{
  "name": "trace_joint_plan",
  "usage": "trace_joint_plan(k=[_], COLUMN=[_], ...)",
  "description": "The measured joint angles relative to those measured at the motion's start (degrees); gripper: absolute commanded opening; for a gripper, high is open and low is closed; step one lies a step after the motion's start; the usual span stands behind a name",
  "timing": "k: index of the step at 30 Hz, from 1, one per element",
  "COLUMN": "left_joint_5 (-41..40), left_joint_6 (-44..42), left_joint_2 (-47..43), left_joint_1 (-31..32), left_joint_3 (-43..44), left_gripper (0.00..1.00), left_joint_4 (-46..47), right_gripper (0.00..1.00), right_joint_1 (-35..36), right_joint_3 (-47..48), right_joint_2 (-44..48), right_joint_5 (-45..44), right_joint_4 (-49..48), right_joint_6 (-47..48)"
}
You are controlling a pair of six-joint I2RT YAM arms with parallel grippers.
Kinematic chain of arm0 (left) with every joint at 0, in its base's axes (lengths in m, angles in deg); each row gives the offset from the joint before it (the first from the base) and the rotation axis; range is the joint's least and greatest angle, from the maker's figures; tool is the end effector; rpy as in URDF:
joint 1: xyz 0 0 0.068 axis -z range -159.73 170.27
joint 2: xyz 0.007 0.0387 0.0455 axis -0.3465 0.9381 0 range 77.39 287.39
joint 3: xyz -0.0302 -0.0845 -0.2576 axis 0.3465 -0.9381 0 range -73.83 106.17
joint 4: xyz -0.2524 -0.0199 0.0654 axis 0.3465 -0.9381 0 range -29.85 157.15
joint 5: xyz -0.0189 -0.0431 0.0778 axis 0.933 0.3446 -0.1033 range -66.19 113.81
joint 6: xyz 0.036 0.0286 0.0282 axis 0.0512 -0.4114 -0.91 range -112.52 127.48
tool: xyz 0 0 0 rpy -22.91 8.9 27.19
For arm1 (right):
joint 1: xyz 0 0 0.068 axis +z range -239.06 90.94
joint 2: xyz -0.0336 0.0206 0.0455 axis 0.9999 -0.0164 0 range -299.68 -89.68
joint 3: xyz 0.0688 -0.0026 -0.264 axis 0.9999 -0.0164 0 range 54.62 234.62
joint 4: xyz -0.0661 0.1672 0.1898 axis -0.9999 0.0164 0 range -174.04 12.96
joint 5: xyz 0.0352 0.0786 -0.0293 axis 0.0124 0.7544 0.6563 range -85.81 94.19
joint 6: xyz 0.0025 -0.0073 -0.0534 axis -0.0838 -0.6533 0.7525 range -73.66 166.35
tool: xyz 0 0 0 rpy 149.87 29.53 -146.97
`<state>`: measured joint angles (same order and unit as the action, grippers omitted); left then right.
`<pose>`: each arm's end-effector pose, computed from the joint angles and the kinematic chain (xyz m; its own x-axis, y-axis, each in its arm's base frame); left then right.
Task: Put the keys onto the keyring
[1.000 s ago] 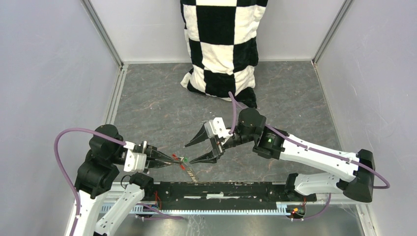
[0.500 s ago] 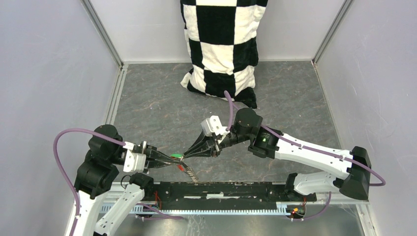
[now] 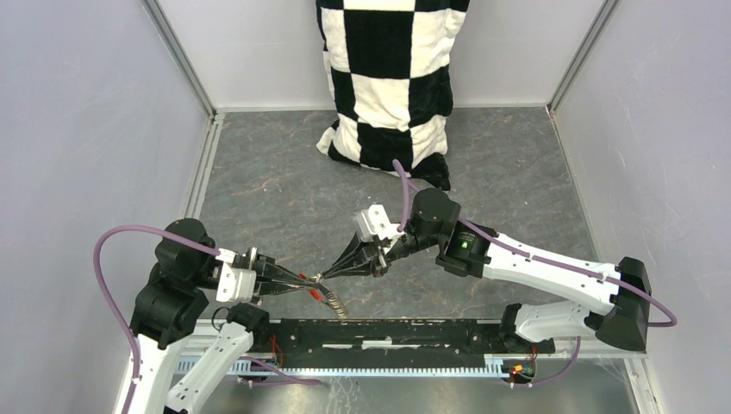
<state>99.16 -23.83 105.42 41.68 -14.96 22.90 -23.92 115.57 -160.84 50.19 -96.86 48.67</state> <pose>0.0315 -0.0494 0.3954 0.3188 0.0162 -0.9477 0.9397 -0.1364 0.3137 0.0966 0.2696 0.3834 0.0569 0.0558 -0.9968 -0.9309 -0.3579 -0.0732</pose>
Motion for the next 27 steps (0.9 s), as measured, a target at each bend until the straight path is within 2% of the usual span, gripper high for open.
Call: trace_joint_plan(k=[5,7,14,27], left_joint_5=[0.00,-0.02,-0.02,0.00], left_joint_6=[0.00,0.02,0.00,0.00], left_joint_2=[0.00,0.00,0.00,-0.04], left_joint_1=[0.00,0.00,0.00,0.00], left_joint_3=[0.00,0.00,0.00,0.00], left_gripper=[0.02,0.02,0.02,0.02], left_joint_4=[0.00,0.00,0.00,0.00], right_gripper=[0.26,0.29,0.33,0.33], right_joint_1=[0.00,0.00,0.00,0.00], right_joint_3=[0.22,0.39,1.25,4.37], right_joint_2=[0.00,0.00,-0.02,-0.35], right_joint_5=[2.14,3.37,5.60,4.26], right_joint_4=[-0.59,-0.87,-0.81,2.14], right_joint_6=[-0.98,-1.22,-1.29,-0.44])
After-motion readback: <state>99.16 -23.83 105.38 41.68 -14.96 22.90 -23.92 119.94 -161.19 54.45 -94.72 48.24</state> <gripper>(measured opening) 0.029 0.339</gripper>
